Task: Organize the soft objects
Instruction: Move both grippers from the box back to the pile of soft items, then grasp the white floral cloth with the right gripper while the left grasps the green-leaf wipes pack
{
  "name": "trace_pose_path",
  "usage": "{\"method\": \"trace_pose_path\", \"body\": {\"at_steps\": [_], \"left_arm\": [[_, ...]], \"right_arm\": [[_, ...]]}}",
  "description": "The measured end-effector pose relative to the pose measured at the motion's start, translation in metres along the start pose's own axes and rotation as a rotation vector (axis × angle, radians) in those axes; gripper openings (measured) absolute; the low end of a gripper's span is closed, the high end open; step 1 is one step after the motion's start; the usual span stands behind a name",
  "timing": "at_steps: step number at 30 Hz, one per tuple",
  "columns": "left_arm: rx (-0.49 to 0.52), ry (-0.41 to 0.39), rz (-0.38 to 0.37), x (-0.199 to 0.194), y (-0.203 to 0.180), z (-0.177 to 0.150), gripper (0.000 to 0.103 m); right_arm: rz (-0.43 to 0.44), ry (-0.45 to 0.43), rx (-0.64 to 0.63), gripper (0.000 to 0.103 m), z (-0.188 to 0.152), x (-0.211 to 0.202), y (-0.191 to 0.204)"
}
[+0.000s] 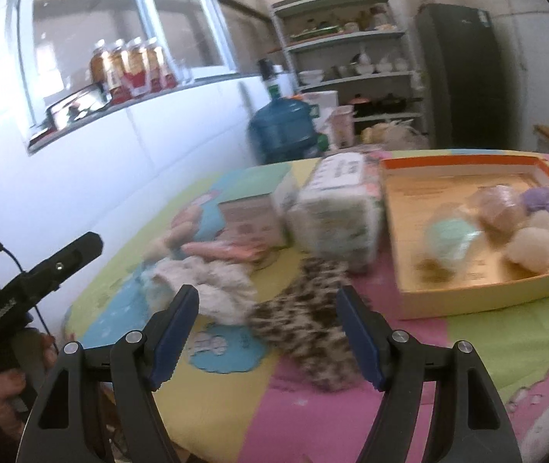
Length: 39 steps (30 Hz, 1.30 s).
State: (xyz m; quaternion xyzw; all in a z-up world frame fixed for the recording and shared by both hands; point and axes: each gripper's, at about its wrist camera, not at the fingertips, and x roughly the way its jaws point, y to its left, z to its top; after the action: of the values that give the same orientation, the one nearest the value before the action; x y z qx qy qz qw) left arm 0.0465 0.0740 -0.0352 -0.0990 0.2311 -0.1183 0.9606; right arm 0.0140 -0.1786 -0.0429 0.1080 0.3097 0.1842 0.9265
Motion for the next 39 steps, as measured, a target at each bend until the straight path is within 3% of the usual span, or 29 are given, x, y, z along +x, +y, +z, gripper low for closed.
{"method": "trace_pose_path", "body": {"at_steps": [11,19,32,33,36,39], "left_arm": [[-0.022,0.014,0.086,-0.005,0.033,-0.007,0.09],[-0.046,0.026,0.085,-0.001,0.048,-0.009,0.09],[-0.048,0.064,0.066,0.014,0.059,-0.015,0.09],[-0.05,0.067,0.066,0.014,0.059,-0.015,0.09],[-0.054,0.076,0.062,0.017,0.061,-0.016,0.09],[-0.055,0.092,0.06,0.021,0.061,-0.018,0.09]], "right_arm": [[0.106,0.061,-0.082,0.075,0.006,0.046,0.043],[0.065,0.091,-0.096,0.075,0.012,0.078,0.047],[0.066,0.167,-0.046,0.076,0.012,0.1,0.039],[0.069,0.175,-0.04,0.074,0.012,0.102,0.038],[0.061,0.2,-0.037,0.029,0.011,0.105,0.038],[0.083,0.187,-0.028,0.016,0.01,0.102,0.039]]}}
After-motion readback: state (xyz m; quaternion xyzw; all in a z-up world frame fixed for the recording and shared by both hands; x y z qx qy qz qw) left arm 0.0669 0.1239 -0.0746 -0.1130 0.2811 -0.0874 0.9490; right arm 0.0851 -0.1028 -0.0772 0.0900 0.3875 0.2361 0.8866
